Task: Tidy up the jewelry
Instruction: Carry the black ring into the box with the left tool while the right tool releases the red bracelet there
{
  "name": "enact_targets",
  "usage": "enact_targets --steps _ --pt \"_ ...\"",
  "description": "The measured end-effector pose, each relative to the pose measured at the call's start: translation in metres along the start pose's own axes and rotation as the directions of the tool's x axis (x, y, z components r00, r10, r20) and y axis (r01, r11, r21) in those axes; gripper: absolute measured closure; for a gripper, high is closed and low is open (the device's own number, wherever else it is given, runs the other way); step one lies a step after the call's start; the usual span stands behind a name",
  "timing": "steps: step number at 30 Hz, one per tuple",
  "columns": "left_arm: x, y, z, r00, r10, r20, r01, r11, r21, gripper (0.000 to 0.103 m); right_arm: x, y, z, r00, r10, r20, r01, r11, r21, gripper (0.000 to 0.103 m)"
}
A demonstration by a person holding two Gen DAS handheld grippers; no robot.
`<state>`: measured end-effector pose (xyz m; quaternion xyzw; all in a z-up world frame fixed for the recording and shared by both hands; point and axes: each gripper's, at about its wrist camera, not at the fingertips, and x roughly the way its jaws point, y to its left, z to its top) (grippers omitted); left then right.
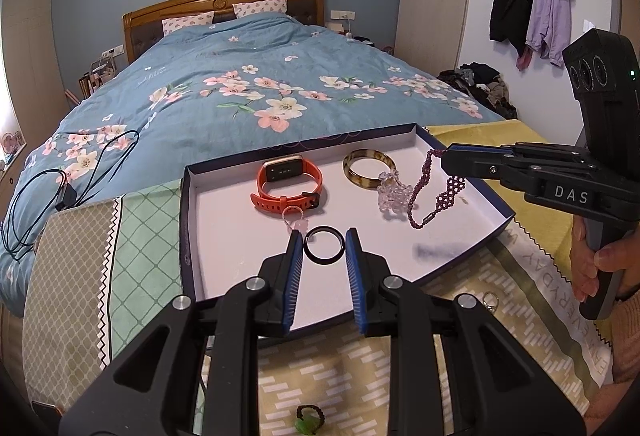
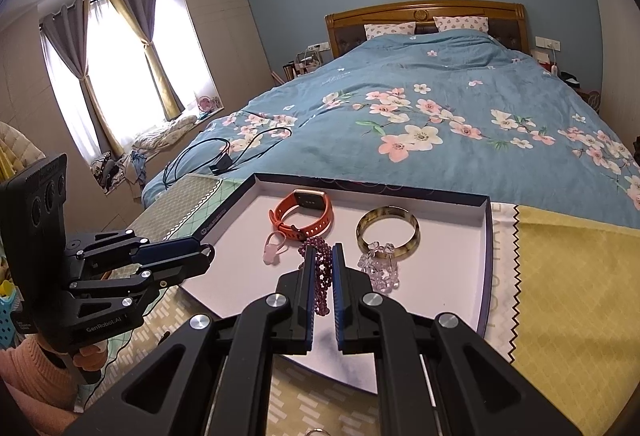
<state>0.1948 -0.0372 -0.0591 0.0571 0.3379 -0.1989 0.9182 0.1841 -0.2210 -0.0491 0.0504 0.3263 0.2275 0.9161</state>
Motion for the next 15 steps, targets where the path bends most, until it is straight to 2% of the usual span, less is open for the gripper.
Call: enact_targets --steps 15 --pt "0.017 0.004 0.004 1.000 0.001 -0.030 -0.001 1.000 -0.005 0.081 0.019 -0.011 0.001 0.999 0.001 -0.038 0.001 0.999 0.036 0.097"
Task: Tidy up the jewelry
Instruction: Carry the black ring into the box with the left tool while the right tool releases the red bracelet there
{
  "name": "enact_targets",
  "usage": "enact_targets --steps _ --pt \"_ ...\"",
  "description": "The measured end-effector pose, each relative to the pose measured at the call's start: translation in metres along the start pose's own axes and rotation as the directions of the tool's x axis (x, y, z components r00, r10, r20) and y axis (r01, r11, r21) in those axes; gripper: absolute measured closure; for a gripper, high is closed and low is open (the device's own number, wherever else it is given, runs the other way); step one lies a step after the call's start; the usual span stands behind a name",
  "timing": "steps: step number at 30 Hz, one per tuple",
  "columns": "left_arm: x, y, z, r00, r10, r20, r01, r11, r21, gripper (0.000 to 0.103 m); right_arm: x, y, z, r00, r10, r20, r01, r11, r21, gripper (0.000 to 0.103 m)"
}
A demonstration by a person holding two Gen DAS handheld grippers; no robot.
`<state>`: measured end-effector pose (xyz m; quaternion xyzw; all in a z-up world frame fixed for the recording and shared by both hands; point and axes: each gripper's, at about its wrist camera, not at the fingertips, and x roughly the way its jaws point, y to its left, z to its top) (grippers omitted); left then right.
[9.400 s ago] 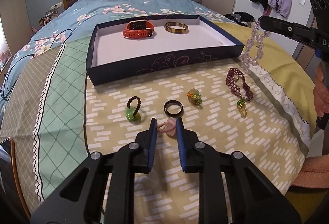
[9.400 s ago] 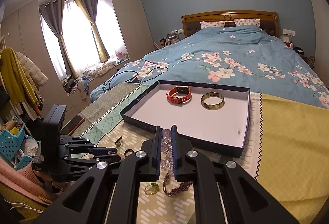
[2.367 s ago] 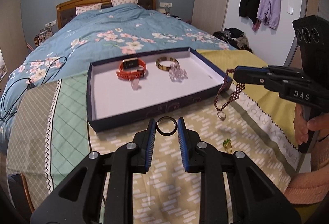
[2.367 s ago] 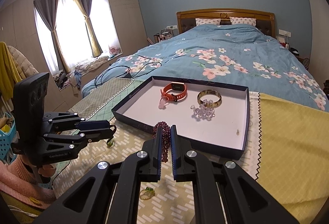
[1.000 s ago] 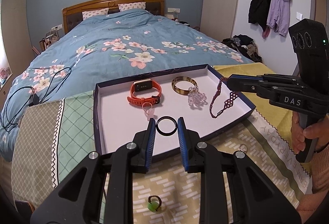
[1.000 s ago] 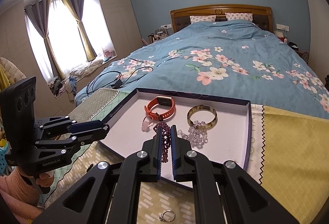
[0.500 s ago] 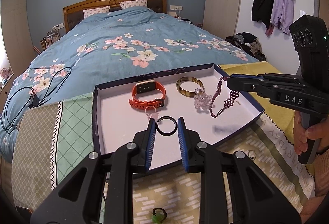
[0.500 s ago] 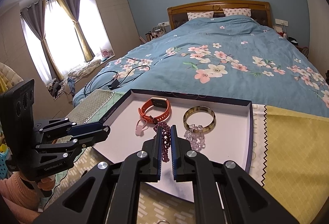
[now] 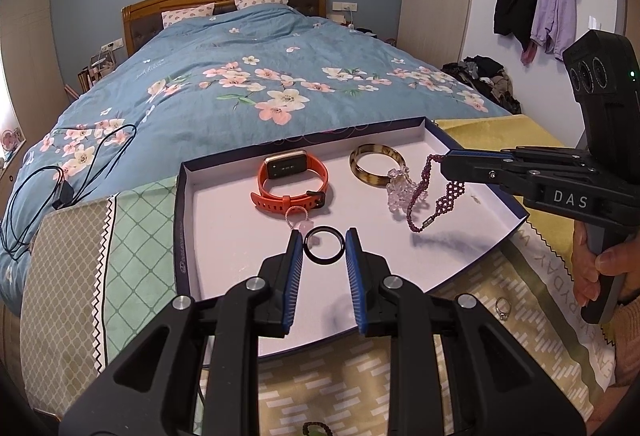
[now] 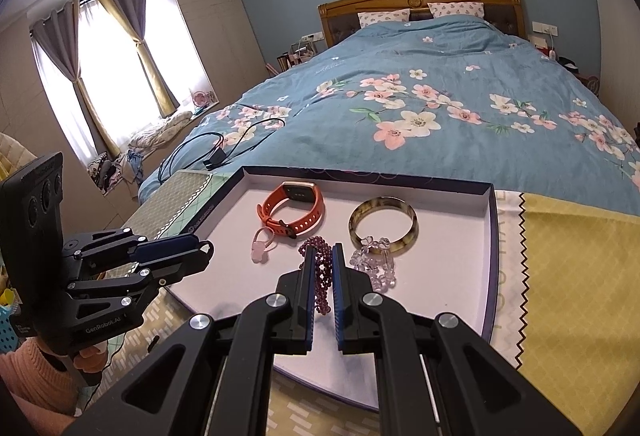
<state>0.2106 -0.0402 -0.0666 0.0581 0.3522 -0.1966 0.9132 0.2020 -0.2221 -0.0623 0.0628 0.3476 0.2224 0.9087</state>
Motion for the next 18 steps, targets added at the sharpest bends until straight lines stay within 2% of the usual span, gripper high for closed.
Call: enact_targets --steps 18 --pt "0.028 0.002 0.000 0.998 0.003 -0.061 -0.003 1.000 -0.006 0.081 0.020 -0.016 0.001 0.999 -0.034 -0.039 0.035 0.999 0.040 0.097"
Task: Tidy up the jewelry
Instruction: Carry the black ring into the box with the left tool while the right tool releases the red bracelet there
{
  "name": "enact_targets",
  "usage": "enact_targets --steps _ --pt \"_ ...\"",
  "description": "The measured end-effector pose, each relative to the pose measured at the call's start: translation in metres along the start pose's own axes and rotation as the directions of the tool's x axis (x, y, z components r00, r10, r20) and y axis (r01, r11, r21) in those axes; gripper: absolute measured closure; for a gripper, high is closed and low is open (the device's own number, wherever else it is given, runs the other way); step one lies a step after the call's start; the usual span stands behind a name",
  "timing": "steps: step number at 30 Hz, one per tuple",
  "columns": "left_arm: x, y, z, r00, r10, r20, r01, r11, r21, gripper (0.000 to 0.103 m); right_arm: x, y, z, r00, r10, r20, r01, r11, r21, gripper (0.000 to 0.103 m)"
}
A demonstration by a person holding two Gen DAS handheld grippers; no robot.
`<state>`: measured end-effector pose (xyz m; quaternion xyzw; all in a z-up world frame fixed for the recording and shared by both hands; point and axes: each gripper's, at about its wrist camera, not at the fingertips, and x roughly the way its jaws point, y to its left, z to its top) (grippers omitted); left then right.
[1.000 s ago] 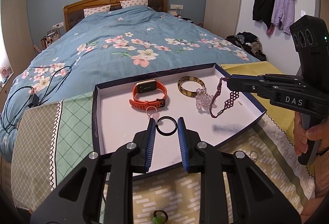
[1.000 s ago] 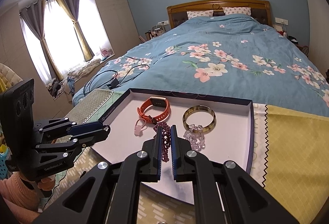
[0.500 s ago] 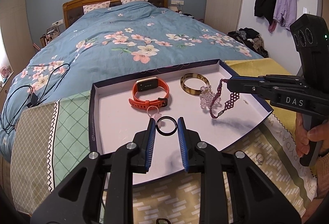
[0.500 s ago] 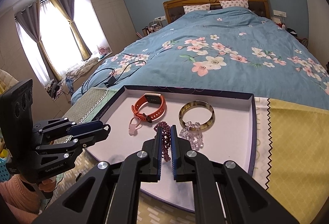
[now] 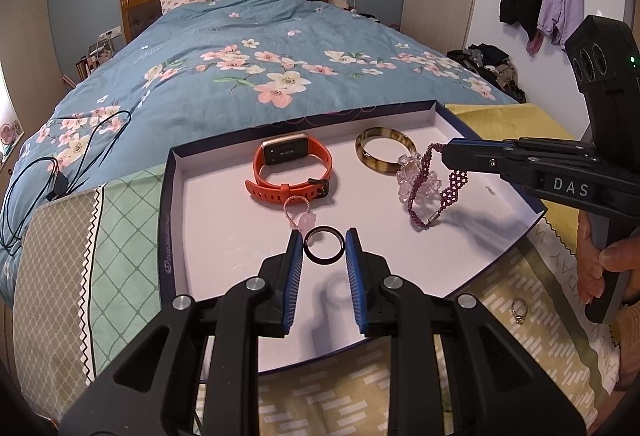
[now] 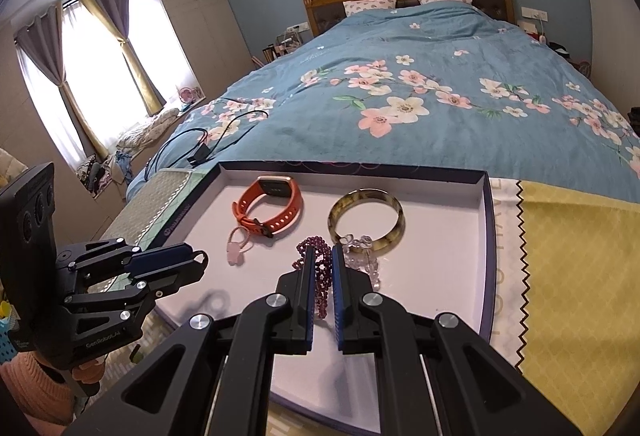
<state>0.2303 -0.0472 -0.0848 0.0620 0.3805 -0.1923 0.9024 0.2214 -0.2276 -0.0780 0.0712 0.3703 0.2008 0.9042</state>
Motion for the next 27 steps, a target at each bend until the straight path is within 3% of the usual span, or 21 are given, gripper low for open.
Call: enact_targets --steps 17,27 --pt "0.027 0.007 -0.001 0.998 -0.003 -0.056 0.001 0.999 -0.046 0.081 0.009 -0.009 -0.003 0.999 -0.049 -0.018 0.050 0.998 0.036 0.089" --pt "-0.011 0.012 0.000 0.999 -0.003 0.042 0.005 0.998 -0.060 0.066 -0.025 -0.001 -0.009 0.999 -0.030 0.038 0.029 0.999 0.019 0.077"
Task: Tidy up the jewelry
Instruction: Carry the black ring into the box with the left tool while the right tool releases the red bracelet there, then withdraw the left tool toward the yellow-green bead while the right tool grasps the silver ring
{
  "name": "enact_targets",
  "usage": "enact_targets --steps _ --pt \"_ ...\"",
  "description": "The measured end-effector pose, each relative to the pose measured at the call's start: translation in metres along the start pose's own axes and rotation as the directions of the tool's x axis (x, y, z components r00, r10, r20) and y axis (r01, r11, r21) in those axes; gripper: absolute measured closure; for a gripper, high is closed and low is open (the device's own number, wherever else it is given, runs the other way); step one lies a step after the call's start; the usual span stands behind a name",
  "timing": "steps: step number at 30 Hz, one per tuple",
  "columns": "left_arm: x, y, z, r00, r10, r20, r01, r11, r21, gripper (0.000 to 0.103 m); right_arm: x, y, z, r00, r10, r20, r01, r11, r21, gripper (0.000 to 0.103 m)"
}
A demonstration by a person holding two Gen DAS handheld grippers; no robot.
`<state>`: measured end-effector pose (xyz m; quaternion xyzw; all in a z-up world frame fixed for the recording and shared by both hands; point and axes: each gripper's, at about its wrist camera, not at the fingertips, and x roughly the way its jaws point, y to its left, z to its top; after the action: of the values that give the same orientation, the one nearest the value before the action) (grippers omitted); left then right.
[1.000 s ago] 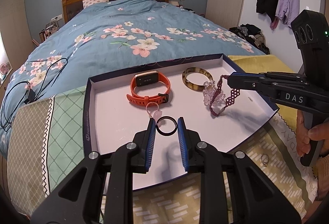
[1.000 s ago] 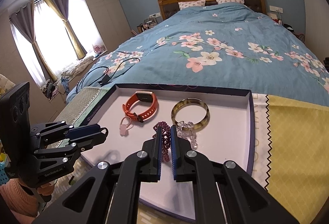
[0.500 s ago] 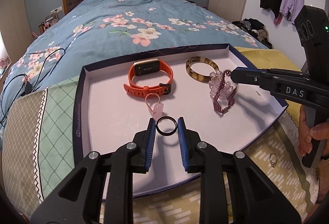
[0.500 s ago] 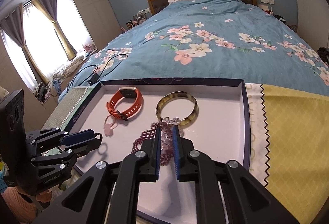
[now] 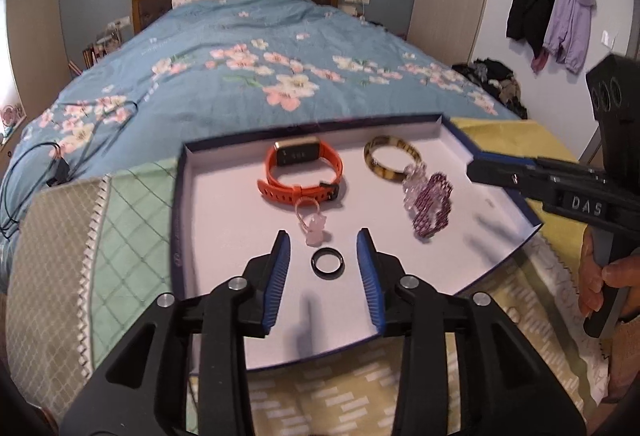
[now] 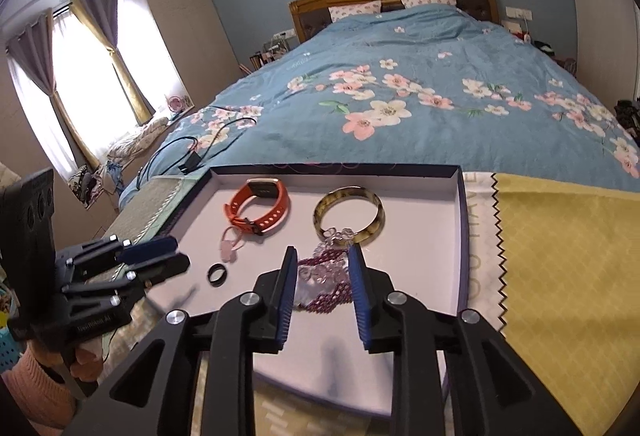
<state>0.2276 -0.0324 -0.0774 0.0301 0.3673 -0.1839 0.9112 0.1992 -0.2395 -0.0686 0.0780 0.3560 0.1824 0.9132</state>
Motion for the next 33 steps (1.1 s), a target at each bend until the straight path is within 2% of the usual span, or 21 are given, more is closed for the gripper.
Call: enact_targets --steps 2,6,10,16,33 --pt "-0.016 0.002 0.000 0.999 -0.005 0.038 0.005 1.000 -0.005 0.060 -0.011 0.003 -0.003 1.000 0.008 0.012 -0.008 1.000 -0.011 0.067" --pt "-0.045 0.003 -0.008 0.996 0.003 0.094 -0.002 1.000 -0.003 0.057 -0.029 0.011 -0.013 1.000 0.019 0.022 -0.018 0.999 -0.045 0.066" --pt "-0.067 0.002 -0.021 0.993 0.011 0.118 -0.012 1.000 0.000 0.055 -0.040 0.014 -0.027 1.000 0.027 0.007 -0.027 0.998 -0.062 0.063" --pt "-0.085 -0.005 -0.045 0.994 0.003 0.113 -0.007 1.000 0.028 0.054 -0.045 0.017 -0.052 0.999 0.027 -0.038 -0.029 0.998 -0.062 0.063" --pt "-0.084 -0.043 -0.087 0.997 -0.071 0.040 0.067 0.993 0.094 0.054 -0.044 0.029 -0.100 0.991 0.016 -0.135 -0.025 0.997 -0.068 0.063"
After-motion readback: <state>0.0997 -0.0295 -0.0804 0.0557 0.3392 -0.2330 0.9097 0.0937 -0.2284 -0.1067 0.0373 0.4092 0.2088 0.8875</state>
